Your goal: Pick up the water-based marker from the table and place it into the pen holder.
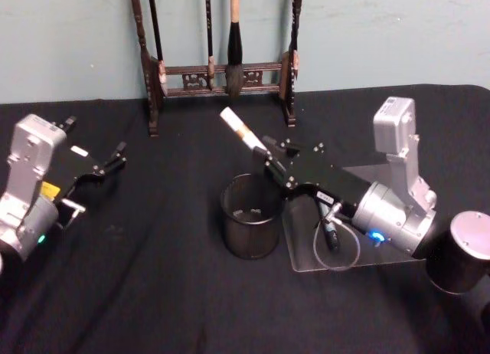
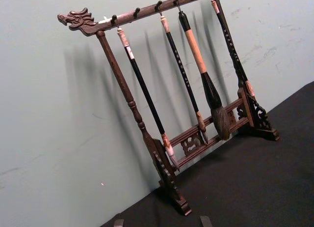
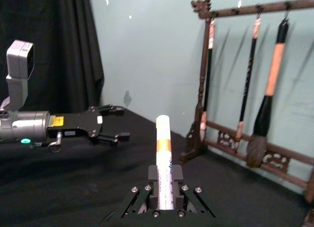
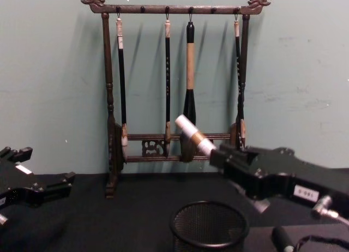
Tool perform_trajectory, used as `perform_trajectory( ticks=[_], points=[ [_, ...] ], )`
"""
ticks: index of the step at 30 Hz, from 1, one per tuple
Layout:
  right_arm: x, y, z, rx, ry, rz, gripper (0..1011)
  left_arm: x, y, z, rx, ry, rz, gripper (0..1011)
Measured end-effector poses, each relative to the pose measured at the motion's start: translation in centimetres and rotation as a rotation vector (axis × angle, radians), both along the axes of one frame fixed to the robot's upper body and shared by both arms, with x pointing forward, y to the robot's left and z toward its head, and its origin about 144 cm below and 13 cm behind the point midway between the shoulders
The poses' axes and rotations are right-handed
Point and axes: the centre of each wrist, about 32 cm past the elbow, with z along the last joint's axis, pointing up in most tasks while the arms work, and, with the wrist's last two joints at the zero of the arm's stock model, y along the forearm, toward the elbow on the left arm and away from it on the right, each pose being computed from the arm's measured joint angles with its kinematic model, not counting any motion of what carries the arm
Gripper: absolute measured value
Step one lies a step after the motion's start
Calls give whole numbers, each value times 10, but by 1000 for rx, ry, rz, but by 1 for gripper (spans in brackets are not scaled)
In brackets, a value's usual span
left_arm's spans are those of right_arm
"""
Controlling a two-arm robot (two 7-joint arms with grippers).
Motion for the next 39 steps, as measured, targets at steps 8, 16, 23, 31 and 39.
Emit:
perform_trajectory(
  ticks=[8, 16, 23, 31, 39],
  points=[
    [2, 8, -9, -7, 38, 21, 173, 0, 0, 0, 0, 0, 0, 1001],
    [7, 16, -11, -6, 52, 32, 173, 0, 0, 0, 0, 0, 0, 1001],
    [10, 20, -12, -6, 55, 42, 173, 0, 0, 0, 0, 0, 0, 1001],
    [10, 24, -15, -21, 67, 54, 173, 0, 0, 0, 0, 0, 0, 1001],
    [8, 25, -16, -37, 69, 55, 173, 0, 0, 0, 0, 0, 0, 1001]
  ],
)
